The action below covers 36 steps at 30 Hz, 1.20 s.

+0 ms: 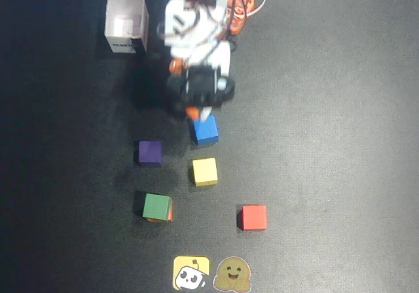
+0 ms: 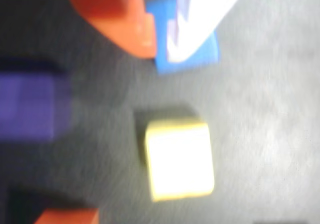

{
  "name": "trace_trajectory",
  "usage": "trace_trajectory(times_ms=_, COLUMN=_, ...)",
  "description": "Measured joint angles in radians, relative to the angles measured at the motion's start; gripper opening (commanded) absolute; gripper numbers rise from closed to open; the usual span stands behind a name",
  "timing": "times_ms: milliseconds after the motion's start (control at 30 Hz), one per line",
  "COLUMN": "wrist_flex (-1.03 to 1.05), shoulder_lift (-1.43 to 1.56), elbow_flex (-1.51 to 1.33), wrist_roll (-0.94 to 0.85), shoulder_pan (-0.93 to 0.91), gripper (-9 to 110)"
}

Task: Put the green cube on top of the orange cube.

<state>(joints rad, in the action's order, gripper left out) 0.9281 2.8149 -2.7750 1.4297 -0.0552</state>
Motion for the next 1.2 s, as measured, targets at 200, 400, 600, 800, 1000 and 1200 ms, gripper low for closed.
trace_trajectory(times_ms=200, wrist_flex=0.14, shoulder_lift=0.236, elbow_flex=-0.052, wrist_roll=-0.02, shoulder_pan=0.011, gripper=0)
trace_trajectory(times_ms=400, wrist_flex=0.16, shoulder_lift=0.261, elbow_flex=-0.077, wrist_roll=-0.02, shoulder_pan=0.02, gripper=0)
trace_trajectory(times_ms=600, wrist_flex=0.202, shoulder_lift=0.267, elbow_flex=-0.104, wrist_roll=-0.02, shoulder_pan=0.049, gripper=0)
trace_trajectory(times_ms=800, wrist_flex=0.313, shoulder_lift=0.267, elbow_flex=-0.103, wrist_roll=-0.02, shoulder_pan=0.051, gripper=0)
trace_trajectory(times_ms=1000, wrist_flex=0.328, shoulder_lift=0.267, elbow_flex=-0.103, wrist_roll=-0.02, shoulder_pan=0.052, gripper=0)
trace_trajectory(times_ms=1200, wrist_flex=0.33, shoulder_lift=0.267, elbow_flex=-0.103, wrist_roll=-0.02, shoulder_pan=0.052, gripper=0)
